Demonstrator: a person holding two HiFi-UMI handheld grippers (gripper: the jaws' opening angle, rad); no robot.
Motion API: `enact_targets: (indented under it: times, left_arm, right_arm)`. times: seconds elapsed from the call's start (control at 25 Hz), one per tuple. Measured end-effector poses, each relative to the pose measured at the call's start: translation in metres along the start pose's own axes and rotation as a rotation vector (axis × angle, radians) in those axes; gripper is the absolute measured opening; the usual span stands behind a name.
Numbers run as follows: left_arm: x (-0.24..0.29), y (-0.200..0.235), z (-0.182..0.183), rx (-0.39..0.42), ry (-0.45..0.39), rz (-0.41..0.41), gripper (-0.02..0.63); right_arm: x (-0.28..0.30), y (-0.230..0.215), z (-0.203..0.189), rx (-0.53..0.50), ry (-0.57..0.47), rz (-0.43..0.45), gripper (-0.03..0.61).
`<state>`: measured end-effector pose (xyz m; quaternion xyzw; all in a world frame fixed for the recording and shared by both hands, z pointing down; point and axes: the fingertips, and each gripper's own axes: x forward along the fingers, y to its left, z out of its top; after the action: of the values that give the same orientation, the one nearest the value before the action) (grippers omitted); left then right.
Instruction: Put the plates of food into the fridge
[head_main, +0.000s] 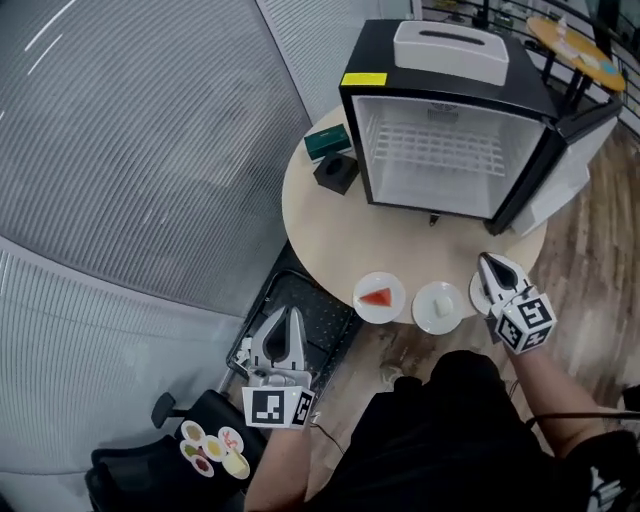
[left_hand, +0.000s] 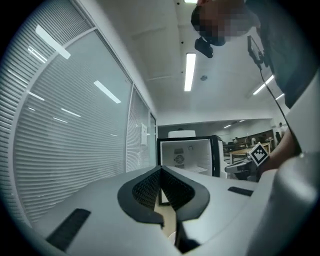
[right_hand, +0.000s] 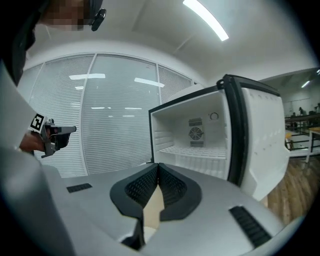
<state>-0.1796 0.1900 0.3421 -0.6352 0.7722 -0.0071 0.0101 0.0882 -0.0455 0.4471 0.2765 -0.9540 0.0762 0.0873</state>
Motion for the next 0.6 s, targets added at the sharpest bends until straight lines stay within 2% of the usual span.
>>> enact_targets:
  times: [0.12,0.28,0.44,0.6]
  left_arm:
    - [0.031,-0.022,-0.005,0.003,0.000,-0.112,0.003]
    - [0.064,-0.042,-0.012,-0.012,0.000,-0.196,0.003]
    - [0.088,-0.062,-0.018,0.010,0.010,-0.259,0.003]
    - [0.107,-0.081,-0.025,0.014,0.029,-0.307,0.003]
  right_arm:
    - [-0.029,-0.029,-0.020,0.023,0.029,-0.114,0.005]
    - [-0.061,-0.065,-0.046,0.084,0.048,-0.237,0.005]
    - [-0.085,-0.081,-0.071,0.105,0.078,-0.265,0.005]
    - [-0.100,-0.094,-0.093,0.194,0.086,-0.290,0.005]
